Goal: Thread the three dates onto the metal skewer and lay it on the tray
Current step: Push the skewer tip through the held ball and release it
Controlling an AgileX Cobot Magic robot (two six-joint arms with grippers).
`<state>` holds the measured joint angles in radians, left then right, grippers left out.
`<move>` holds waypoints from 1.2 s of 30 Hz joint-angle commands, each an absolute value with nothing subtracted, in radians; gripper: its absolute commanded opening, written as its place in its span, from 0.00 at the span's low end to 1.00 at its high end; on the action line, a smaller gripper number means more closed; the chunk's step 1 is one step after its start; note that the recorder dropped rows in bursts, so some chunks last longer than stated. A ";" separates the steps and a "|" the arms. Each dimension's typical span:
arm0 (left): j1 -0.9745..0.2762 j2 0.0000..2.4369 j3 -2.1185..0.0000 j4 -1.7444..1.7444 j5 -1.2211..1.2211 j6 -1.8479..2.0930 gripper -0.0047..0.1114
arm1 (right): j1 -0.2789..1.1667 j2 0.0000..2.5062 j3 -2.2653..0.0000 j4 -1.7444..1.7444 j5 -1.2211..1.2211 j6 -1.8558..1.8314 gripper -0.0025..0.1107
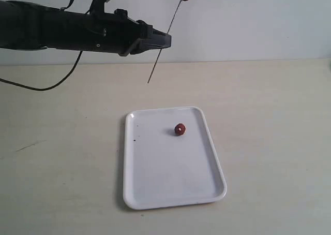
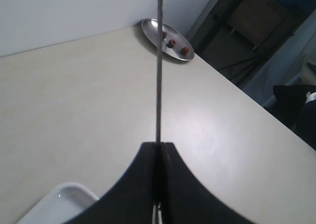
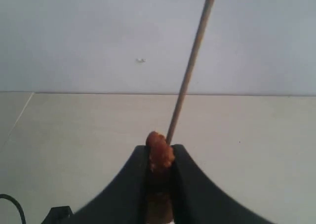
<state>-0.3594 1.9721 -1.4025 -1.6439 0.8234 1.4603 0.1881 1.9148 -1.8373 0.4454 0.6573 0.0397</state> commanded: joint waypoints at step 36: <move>-0.359 1.954 -1.422 -1.528 0.810 1.407 0.04 | 0.197 1.872 -1.830 0.385 0.708 0.028 0.35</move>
